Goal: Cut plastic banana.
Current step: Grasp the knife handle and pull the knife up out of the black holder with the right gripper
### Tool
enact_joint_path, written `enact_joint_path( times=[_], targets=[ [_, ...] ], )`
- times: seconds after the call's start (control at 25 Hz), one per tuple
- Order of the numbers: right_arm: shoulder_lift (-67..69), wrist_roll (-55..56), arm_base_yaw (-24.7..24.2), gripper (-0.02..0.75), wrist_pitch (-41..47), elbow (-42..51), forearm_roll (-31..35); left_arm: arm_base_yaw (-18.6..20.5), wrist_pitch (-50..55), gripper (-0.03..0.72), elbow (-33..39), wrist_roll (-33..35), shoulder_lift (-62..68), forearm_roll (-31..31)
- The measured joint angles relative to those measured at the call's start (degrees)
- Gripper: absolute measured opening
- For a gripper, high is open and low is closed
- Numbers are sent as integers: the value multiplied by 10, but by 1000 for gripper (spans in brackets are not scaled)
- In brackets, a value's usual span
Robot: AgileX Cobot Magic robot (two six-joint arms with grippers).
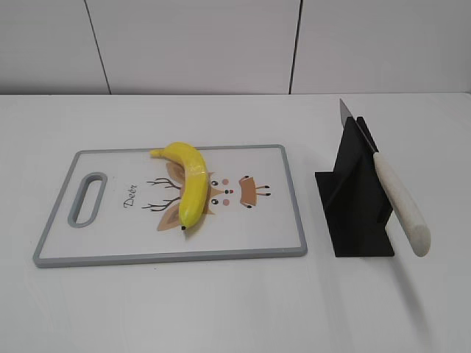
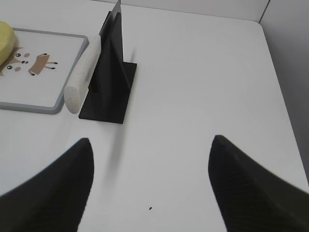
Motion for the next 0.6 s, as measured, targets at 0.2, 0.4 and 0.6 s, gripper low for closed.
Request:
enact_joint_path(
  times=[0.2,0.4,0.6],
  targets=[
    [0,0,0,569,0,0,0,0,0,439,0,0,0,0],
    [0,0,0,569,0,0,0,0,0,439,0,0,0,0],
    [0,0,0,569,0,0,0,0,0,439,0,0,0,0]
  ],
)
